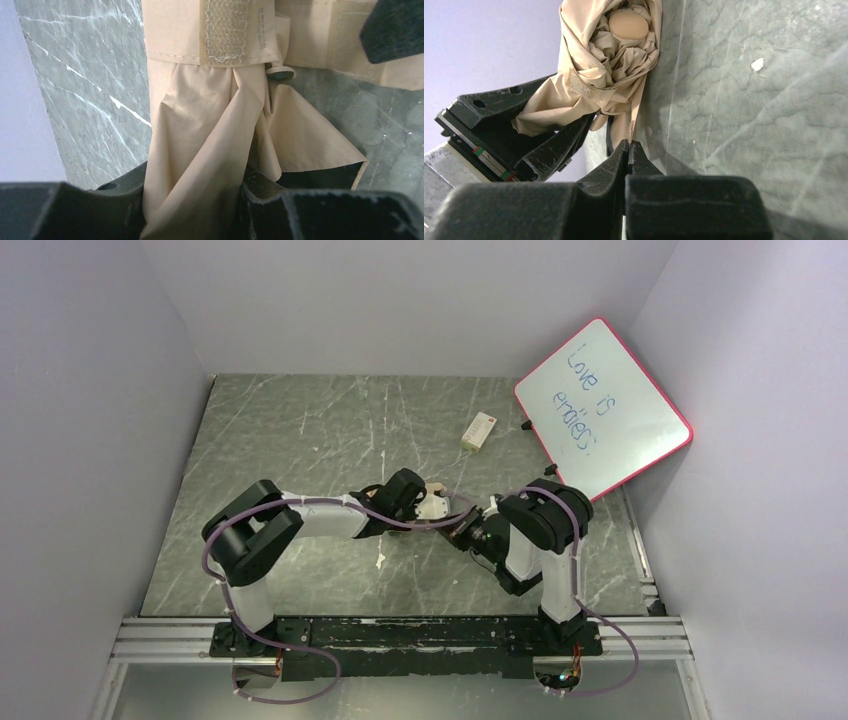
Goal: Put away the umbrella
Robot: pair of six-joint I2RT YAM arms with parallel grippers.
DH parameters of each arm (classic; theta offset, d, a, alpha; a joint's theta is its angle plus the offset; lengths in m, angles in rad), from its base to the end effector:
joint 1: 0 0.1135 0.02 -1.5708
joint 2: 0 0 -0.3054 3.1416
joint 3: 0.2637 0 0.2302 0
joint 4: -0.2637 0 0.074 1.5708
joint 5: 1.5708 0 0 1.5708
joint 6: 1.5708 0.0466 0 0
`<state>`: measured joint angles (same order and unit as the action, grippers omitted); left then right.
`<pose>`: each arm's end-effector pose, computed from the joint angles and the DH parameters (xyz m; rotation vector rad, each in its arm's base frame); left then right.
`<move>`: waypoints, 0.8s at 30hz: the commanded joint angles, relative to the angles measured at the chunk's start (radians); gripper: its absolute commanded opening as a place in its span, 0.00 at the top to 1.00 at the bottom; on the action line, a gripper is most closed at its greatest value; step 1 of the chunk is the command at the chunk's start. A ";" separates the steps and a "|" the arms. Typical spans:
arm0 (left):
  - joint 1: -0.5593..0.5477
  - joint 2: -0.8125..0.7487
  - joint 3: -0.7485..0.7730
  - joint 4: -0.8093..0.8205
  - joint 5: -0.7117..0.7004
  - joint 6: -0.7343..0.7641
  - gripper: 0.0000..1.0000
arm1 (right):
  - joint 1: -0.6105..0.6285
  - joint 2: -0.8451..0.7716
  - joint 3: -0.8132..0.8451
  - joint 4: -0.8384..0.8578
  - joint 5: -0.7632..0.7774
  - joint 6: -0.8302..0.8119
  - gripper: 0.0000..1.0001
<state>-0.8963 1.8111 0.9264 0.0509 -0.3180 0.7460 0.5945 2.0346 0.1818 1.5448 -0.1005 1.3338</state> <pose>0.2358 -0.2716 0.1886 1.6333 1.7208 0.3100 0.2187 0.1535 0.1200 0.6988 2.0211 1.3451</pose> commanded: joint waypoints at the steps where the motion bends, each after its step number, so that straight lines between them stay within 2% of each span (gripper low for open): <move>1: -0.002 0.041 -0.019 -0.174 0.187 -0.057 0.95 | -0.004 -0.007 -0.072 0.083 0.016 -0.141 1.00; 7: 0.010 0.042 -0.008 -0.182 0.212 -0.069 0.95 | -0.005 -0.131 -0.066 -0.005 -0.010 -0.189 1.00; 16: 0.017 0.064 0.014 -0.189 0.195 -0.101 0.95 | -0.007 -0.005 -0.065 0.272 -0.094 -0.084 1.00; 24: 0.027 0.076 0.023 -0.188 0.179 -0.121 0.95 | -0.004 -0.123 -0.096 0.272 -0.082 -0.176 1.00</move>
<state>-0.8780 1.8122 0.9680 -0.0105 -0.2272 0.7105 0.5827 1.9617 0.1162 1.5391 -0.1410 1.2110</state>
